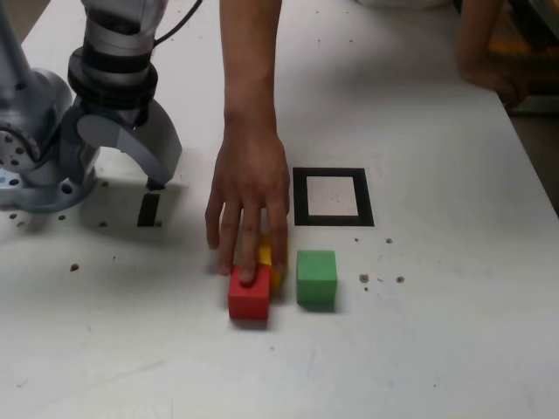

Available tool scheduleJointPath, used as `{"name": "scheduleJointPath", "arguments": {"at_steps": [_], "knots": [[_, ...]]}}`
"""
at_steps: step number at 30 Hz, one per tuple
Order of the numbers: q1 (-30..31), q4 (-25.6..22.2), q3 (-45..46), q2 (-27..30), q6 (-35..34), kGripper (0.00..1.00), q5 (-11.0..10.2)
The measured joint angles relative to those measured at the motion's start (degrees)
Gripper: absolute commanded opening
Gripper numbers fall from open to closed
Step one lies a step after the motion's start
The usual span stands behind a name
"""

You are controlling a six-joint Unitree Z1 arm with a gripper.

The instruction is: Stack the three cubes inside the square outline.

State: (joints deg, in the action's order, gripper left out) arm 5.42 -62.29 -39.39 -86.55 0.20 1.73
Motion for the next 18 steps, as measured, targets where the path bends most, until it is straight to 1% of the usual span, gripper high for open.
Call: {"name": "scheduleJointPath", "arguments": {"at_steps": [12, 15, 18], "knots": [[0.0, -0.4, -0.3, 0.3, 0.0, 1.00, 0.1], [0.0, -1.3, -1.3, 0.8, 0.0, 1.00, -0.1], [0.1, -3.3, -3.8, 1.0, -0.2, 1.00, -0.5]]}}
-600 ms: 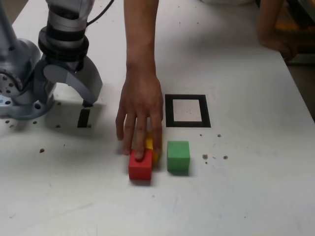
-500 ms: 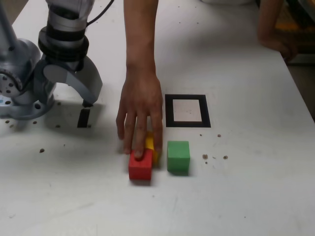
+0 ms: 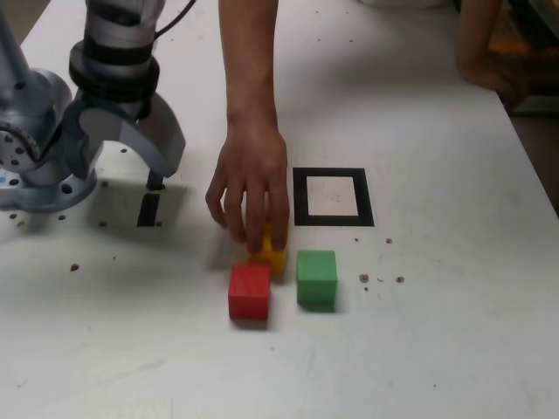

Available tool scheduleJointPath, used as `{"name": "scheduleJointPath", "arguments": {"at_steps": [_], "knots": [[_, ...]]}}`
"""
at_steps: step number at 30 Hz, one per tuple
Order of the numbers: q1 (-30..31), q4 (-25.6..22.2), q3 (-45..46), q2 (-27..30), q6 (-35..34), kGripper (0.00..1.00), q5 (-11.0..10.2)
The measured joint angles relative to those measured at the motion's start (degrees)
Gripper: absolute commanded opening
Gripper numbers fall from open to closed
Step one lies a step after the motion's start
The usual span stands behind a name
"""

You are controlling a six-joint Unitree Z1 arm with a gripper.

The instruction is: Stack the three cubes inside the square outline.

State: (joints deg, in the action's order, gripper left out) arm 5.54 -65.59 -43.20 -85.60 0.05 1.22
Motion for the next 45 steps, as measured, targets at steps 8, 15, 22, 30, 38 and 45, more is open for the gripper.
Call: {"name": "scheduleJointPath", "arguments": {"at_steps": [8, 15, 22, 30, 38, 45], "knots": [[9.1, -12.9, -14.7, 0.0, -6.9, 0.99, -0.7], [15.5, -15.6, -25.6, -1.2, -10.9, 0.99, 0.5], [20.5, -17.6, -30.1, -4.3, -14.4, 1.00, 2.0], [25.0, -17.9, -31.9, -5.0, -17.1, 1.00, 3.2], [29.2, -22.1, -46.1, -15.8, -23.3, 0.98, -0.4], [29.8, -22.2, -55.5, -22.6, -37.1, 0.97, -1.5]]}}
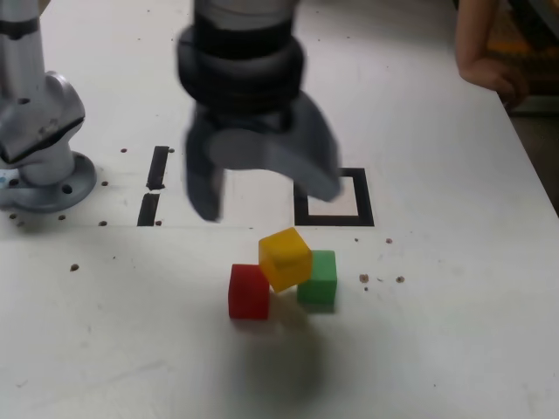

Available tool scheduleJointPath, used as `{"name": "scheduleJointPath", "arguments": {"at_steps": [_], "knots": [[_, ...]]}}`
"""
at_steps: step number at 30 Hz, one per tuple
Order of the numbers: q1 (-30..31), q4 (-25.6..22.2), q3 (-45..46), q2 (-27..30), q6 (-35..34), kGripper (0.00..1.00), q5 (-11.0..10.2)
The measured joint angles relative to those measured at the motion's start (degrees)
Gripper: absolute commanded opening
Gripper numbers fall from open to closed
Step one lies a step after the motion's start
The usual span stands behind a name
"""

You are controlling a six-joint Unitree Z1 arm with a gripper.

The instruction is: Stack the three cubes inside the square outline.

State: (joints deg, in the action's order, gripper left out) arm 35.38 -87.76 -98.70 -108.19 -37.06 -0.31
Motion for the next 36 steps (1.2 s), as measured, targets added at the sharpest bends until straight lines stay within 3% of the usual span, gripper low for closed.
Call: {"name": "scheduleJointPath", "arguments": {"at_steps": [6, 11, 22, 27, 30, 33, 36], "knots": [[-0.7, 2.8, 1.7, -1.8, -9.8, 0.97, 0.6], [-3.2, 5.6, 4.7, -2.5, -9.7, 0.97, 3.3], [-5.1, 11.1, 7.8, -6.2, -7.3, 0.91, 6.7], [-6.2, 13.5, 10.1, -6.9, -6.5, 0.79, 8.6], [-6.7, 14.4, 11.0, -7.2, -6.1, 0.62, 9.4], [-7.1, 14.7, 11.3, -7.2, -6.1, 0.43, 8.7], [-7.1, 15.0, 11.6, -7.2, -6.3, 0.38, 7.8]]}}
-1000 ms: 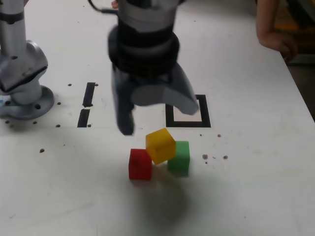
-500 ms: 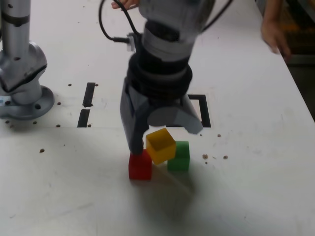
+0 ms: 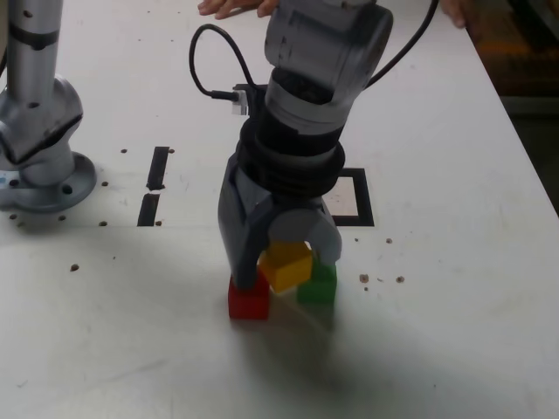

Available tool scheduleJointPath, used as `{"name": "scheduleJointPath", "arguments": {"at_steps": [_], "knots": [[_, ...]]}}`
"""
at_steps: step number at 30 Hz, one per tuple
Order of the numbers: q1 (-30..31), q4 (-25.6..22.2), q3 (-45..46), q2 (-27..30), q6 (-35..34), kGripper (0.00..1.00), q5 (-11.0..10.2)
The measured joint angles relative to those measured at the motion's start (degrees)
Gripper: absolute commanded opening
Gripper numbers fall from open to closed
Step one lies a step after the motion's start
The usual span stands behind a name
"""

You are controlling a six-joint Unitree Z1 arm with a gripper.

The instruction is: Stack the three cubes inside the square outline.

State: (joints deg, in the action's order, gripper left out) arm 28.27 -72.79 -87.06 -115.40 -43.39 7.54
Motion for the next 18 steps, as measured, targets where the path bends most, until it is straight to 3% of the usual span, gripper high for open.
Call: {"name": "scheduleJointPath", "arguments": {"at_steps": [10, 14, 18], "knots": [[0.0, 0.0, 0.1, 0.0, 0.1, 0.28, -0.8], [-0.1, -2.7, -0.8, 0.9, 1.0, 0.26, -3.1], [-1.2, -5.9, 0.0, 5.2, 3.7, 0.26, -6.1]]}}
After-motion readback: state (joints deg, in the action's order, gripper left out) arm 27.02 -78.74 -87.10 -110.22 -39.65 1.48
